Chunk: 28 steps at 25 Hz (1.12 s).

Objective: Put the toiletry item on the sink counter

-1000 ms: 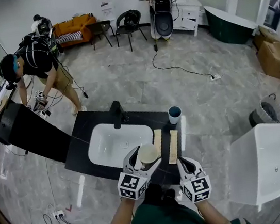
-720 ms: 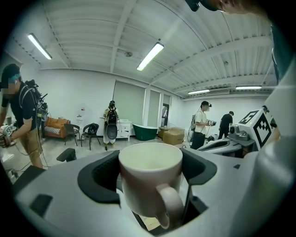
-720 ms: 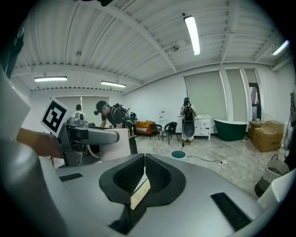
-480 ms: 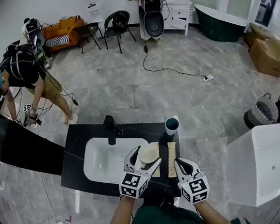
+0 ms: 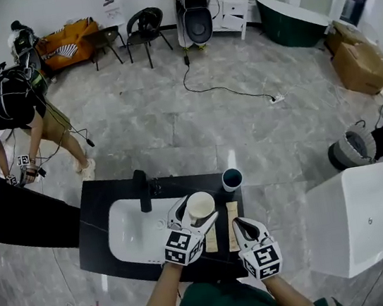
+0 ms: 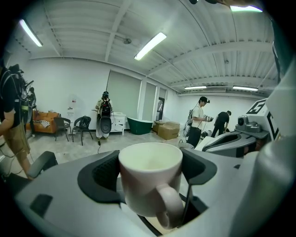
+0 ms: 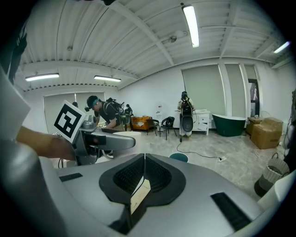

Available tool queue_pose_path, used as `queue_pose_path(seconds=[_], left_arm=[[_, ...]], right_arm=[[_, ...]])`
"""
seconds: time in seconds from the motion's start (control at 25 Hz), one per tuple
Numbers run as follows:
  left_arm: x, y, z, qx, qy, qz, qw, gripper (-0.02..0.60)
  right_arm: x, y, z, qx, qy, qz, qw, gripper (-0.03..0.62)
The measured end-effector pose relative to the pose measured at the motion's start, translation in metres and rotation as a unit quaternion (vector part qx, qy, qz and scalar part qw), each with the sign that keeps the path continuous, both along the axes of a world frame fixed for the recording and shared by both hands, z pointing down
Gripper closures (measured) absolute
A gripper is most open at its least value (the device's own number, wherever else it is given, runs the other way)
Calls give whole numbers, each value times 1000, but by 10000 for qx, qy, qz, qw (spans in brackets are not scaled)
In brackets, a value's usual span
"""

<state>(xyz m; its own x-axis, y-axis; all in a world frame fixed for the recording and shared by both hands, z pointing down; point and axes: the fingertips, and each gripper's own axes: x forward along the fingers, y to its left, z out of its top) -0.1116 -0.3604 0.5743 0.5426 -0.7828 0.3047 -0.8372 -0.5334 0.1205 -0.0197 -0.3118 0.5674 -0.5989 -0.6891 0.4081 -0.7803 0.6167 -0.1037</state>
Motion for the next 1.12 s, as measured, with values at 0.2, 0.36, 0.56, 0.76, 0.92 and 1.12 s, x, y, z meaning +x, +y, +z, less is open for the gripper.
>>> queue_pose_path(seconds=[0.2,0.36,0.56,0.76,0.92,1.12], left_arm=[[0,-26,22,-60,-47,29,10000,178],[1,-49,39,-59,-50,18,10000,178],[1,-86,67,-272,150,-106,9995,178],[3,-122,87,-307,170,-170,9992,178],[5,-142,111,-435,105,-145,9989,178],[4,-160,140,-646,28,-203,9977,178]], right_arm=[[0,-11,11,-113,74,50,9999,551],[-1,-16,19,-204,141,52,9997,551],[-1,-19,34,-403,179,67,9990,551],[6,-20,53,-625,235,152,9976,551],[12,-21,61,-715,277,271,9967,551],[16,-22,67,-819,301,377,9955,551]])
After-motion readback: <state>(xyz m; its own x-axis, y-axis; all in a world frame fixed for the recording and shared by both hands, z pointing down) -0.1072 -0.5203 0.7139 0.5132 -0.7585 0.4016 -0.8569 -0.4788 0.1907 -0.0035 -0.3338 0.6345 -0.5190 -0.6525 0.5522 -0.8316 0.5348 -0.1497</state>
